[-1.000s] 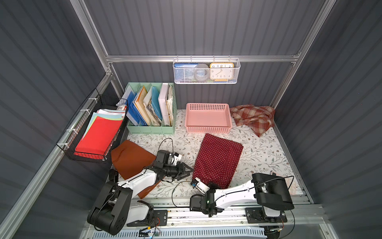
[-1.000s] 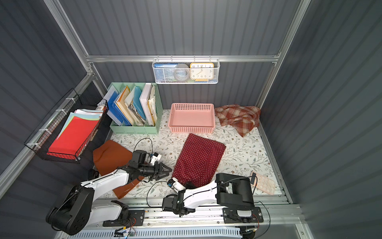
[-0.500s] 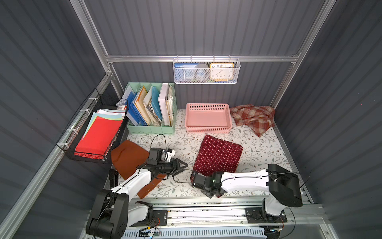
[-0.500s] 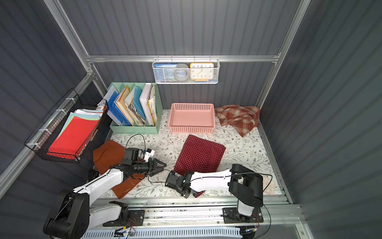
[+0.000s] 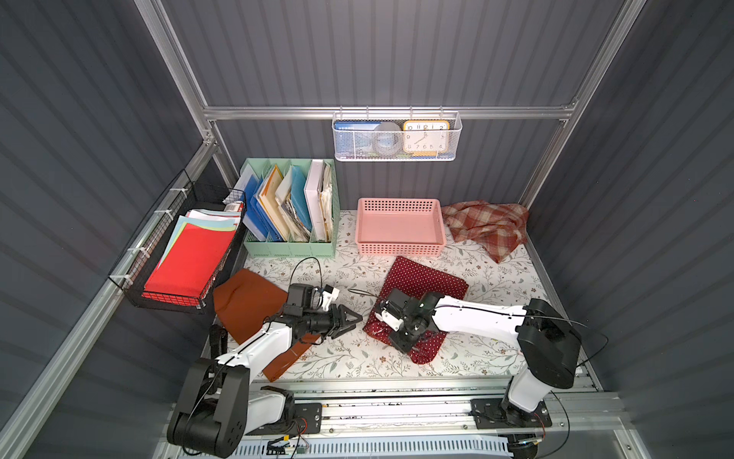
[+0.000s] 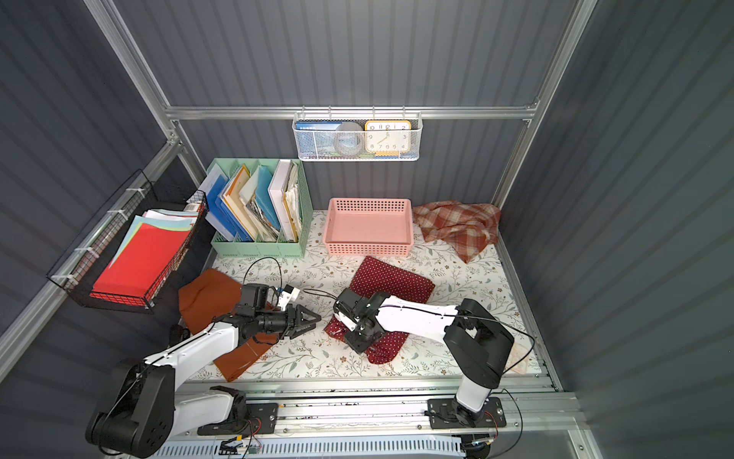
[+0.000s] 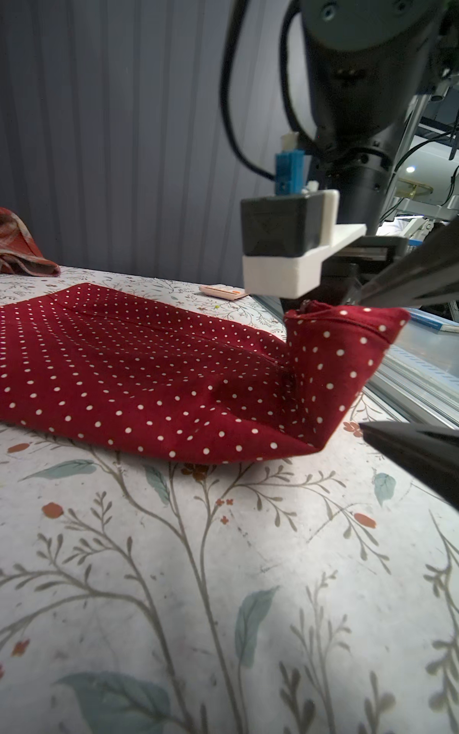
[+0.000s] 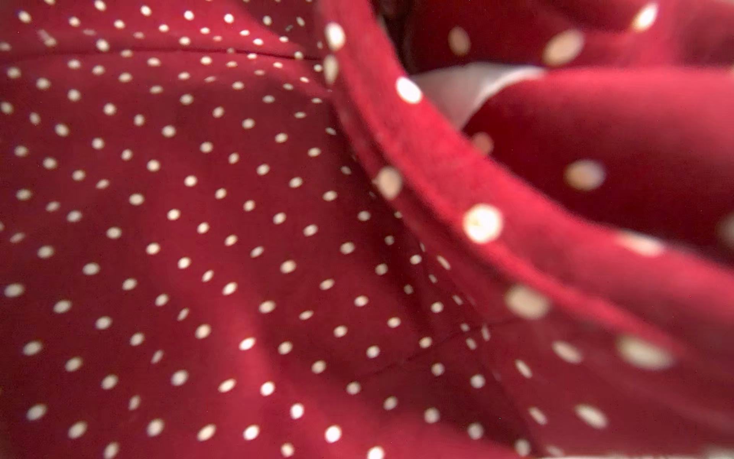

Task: Roll up the skirts
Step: Roll the skirt at the center of the board.

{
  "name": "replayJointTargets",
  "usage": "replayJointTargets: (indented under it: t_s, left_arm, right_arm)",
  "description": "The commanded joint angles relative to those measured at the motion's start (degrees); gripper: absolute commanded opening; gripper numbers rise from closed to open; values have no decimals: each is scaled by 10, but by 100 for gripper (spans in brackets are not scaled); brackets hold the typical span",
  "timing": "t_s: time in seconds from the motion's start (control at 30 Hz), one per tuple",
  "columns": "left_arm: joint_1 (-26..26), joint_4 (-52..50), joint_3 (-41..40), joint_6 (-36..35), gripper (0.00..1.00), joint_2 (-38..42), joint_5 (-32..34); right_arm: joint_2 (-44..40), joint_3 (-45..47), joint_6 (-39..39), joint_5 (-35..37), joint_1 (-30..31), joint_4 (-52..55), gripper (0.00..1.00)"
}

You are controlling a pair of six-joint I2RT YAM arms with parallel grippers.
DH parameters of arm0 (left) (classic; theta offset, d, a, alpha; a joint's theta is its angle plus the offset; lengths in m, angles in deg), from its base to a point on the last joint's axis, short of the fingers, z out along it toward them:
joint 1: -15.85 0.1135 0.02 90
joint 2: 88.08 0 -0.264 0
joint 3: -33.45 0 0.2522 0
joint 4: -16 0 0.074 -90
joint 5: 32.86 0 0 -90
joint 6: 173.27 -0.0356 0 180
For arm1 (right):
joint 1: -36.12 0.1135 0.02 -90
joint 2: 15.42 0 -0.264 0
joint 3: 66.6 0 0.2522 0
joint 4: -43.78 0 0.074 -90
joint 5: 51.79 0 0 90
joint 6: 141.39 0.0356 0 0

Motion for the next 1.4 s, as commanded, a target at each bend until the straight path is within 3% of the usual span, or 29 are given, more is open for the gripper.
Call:
replayJointTargets:
  t_s: [0.0, 0.3, 0.43, 0.63, 0.83, 0.93, 1.1, 1.23, 1.37]
  left_arm:
    - [3, -14, 12, -27, 46, 15, -16]
    - [3, 7, -13, -2, 48, 43, -14]
    - [2, 2, -24, 6, 48, 70, 4]
    - [-15, -10, -55, 26, 48, 127, 58]
    - [-125, 57, -78, 95, 50, 127, 144]
    - [-142, 95, -87, 118, 50, 110, 157]
    - [-163, 120, -81, 129, 57, 95, 201]
    - [-189, 137, -75, 131, 68, 74, 277]
    - [-205, 181, -84, 135, 72, 41, 330]
  right_arm:
    - [16, -6, -18, -15, -23, 21, 19]
    - [9, -9, -14, 31, -37, 18, 43]
    - [-7, -7, -10, 53, -37, 16, 47]
    - [-29, -7, -8, 84, -42, 15, 49]
    - [-24, -9, -7, 98, -43, 14, 49]
    - [-5, -11, -3, 127, -43, 13, 49]
    - [13, -3, 4, 178, -42, -13, 48]
    - [32, 6, 15, 182, -43, -38, 48]
    - [34, 27, 26, 162, -43, -64, 48]
